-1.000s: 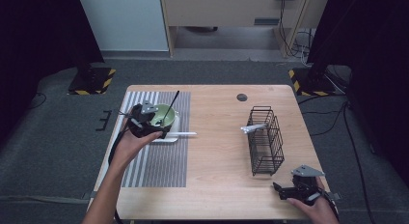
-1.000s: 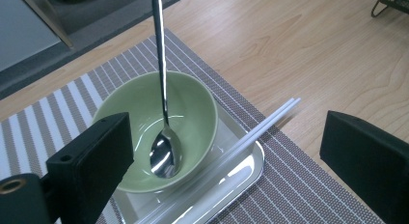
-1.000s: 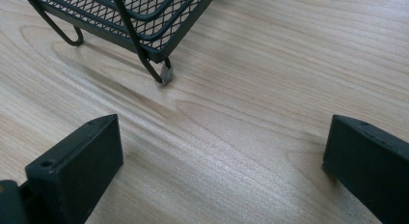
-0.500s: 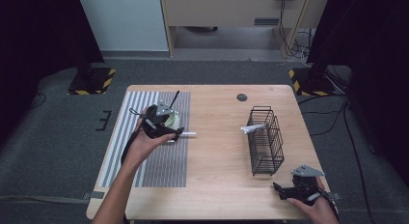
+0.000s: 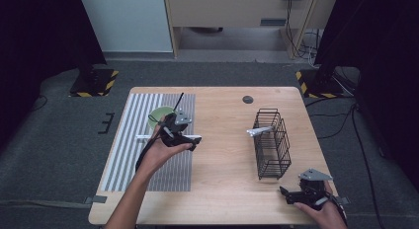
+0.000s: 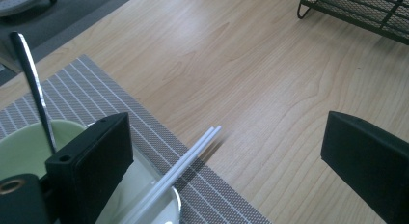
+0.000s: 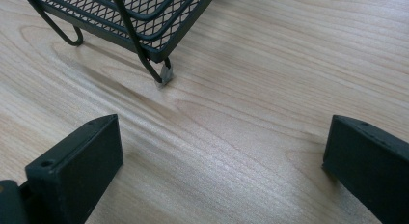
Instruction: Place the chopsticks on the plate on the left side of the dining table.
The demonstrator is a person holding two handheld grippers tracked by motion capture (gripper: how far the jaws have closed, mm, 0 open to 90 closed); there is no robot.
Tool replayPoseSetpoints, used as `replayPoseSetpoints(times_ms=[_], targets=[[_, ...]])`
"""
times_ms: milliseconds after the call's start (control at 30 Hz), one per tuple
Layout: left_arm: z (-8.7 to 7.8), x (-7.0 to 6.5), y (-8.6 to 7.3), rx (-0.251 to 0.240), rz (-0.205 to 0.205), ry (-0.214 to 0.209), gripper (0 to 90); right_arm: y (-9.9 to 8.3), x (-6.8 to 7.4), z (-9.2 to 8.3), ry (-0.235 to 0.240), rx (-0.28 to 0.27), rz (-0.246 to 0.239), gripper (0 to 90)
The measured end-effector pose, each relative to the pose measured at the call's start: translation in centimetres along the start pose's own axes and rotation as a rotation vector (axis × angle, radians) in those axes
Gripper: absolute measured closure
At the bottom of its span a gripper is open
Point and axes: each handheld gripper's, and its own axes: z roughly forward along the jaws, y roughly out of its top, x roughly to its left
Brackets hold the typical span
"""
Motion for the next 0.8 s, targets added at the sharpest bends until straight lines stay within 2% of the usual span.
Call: replayPoseSetpoints(times_ms=[667,800], targets=[[3.5,-4.6,0.1,0.060,0.076,-0.069,3.8,0.0,0.0,0.0,0.001,0.001,-0.002,0.3],[4.2,-5.9,0.3,0.068,0.099,-0.089,3.9,0.0,0.0,0.0,0.001,0.001,-0.003,0.3]])
